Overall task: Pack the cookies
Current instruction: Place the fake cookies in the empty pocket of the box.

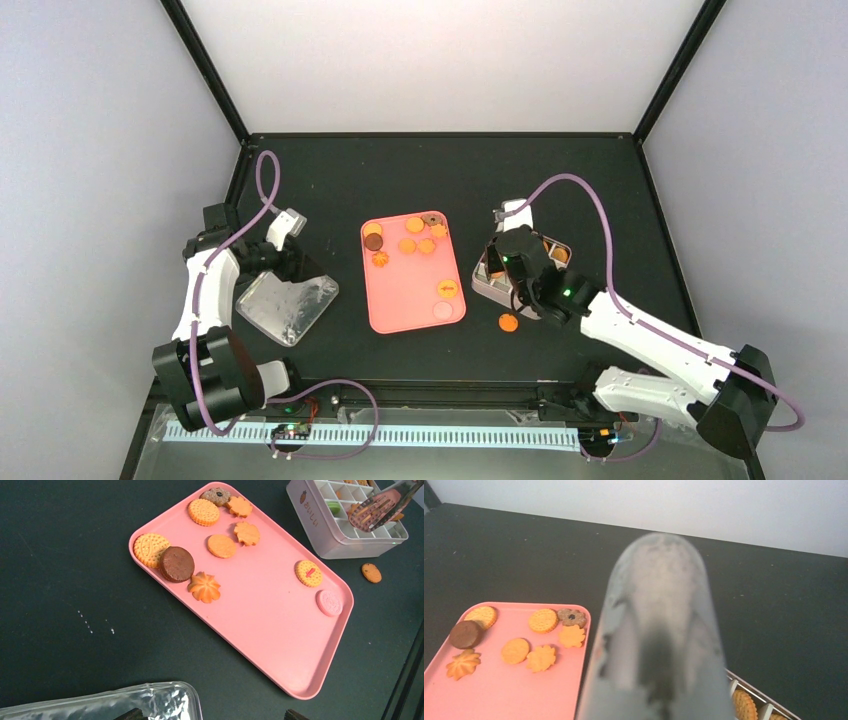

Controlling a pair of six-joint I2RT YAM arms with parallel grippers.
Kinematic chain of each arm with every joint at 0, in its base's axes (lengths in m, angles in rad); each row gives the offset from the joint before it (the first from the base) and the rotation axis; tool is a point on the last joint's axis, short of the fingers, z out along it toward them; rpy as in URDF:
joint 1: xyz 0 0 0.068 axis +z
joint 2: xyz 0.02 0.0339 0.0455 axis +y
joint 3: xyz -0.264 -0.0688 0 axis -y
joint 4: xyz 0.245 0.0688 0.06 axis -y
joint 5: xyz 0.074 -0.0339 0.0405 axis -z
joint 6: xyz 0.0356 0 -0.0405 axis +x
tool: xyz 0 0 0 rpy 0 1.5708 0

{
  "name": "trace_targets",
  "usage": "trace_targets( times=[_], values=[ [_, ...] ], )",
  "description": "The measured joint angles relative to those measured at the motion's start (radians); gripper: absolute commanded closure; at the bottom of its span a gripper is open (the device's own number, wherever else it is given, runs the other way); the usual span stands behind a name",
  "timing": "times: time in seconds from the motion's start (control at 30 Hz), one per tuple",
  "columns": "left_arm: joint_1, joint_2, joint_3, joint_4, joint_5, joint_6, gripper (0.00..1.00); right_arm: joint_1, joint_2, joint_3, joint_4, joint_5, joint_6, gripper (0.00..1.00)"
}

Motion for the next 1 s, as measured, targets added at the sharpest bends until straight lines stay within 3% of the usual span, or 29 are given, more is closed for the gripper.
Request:
trace_targets(
  times=[0.37,0.83,1.0],
  values=[
    [0.000,0.000,0.000,0.000,0.005,0.000,0.27,-0.040,0.021,0.011,0.002,-0.055,-0.003,0.98],
    [0.000,0.000,0.000,-0.008,0.006,0.004,0.27,-0.040,0.069,0.028,0.024,-0.068,-0.004,0.71],
    [0.000,0.000,0.000,-0.008,0.006,0.005,0.27,-0.040,0.077,0.044,0.025,-0.087,-0.005,0.69]
  ],
)
